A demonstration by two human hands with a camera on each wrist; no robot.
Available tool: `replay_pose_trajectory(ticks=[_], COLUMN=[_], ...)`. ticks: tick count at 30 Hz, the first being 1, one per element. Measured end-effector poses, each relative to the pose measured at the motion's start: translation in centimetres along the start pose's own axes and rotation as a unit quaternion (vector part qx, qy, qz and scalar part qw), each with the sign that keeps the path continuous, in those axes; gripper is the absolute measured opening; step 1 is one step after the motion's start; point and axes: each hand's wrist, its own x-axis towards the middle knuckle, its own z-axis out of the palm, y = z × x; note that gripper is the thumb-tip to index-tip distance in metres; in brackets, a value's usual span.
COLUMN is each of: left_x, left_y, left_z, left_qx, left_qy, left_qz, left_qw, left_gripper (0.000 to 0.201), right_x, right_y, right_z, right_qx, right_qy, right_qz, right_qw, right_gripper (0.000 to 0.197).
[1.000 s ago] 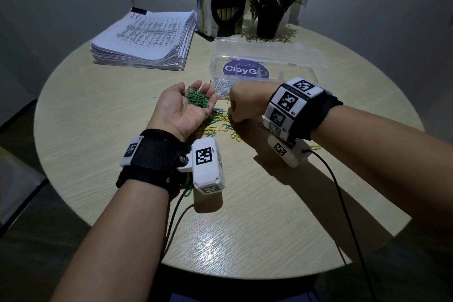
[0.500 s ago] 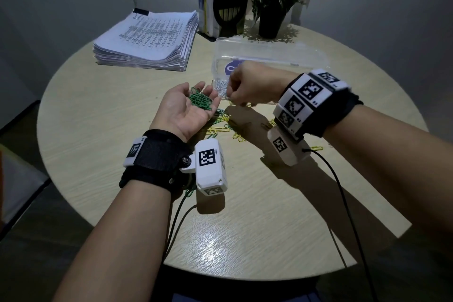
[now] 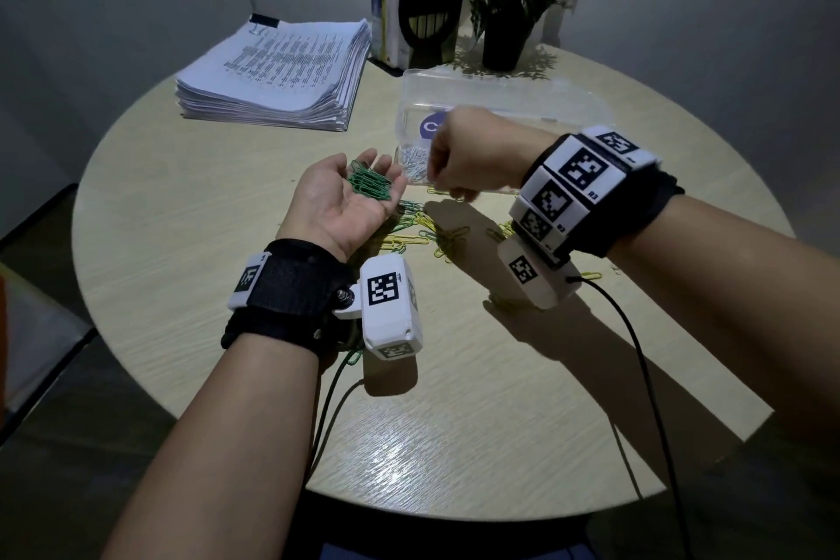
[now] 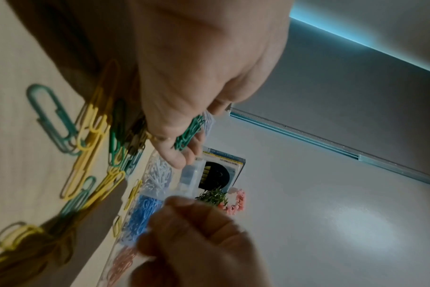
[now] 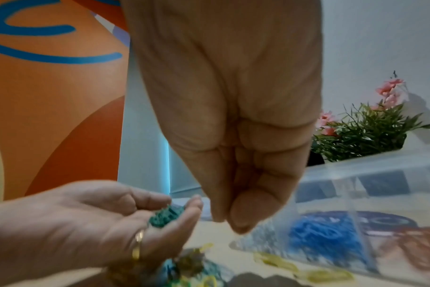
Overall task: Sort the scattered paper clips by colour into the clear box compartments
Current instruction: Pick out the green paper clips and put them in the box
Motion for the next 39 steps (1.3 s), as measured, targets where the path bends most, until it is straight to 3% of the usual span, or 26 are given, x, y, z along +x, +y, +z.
replay_pose_trajectory(ticks=[4, 9, 14, 19, 29, 39], left_x=[0.0, 0.1, 0.0, 0.0, 0.1, 0.1], left_y=[0.1, 0.0, -0.1, 0.7, 1.1, 1.0], left_z=[-0.1, -0.1, 0.0, -0.3, -0.6, -0.6], left_qx=[-0.003, 0.0, 0.006, -0.015, -0.013, -0.015], left_qy=[0.004, 0.007, 0.004, 0.005, 0.011, 0.013], left_qz=[0.007, 0.004, 0.007, 0.022, 0.027, 0.029], left_qw=[1.0, 1.0, 1.0, 1.0, 0.999, 0.999], left_gripper=[0.04, 0.04, 0.041, 0.04, 0.04, 0.039], right_x=[-1.2, -1.5, -1.4, -1.1, -0.3, 2.5], right_y=[1.2, 2.1, 2.1, 0.8, 0.8, -0.7], right_z=[1.1, 1.1, 0.9, 1.7, 2.4, 2.5], right_qx=[-0.102, -0.168, -0.187, -0.116, -0.147, -0.102], right_qy=[-0.078, -0.097, -0.078, -0.075, -0.11, 0.006], right_qz=[0.008, 0.01, -0.011, -0.068, -0.031, -0.046], right_qw=[0.992, 0.981, 0.979, 0.988, 0.983, 0.994], right_gripper=[0.013, 0.02, 0.018, 0.016, 0.024, 0.02])
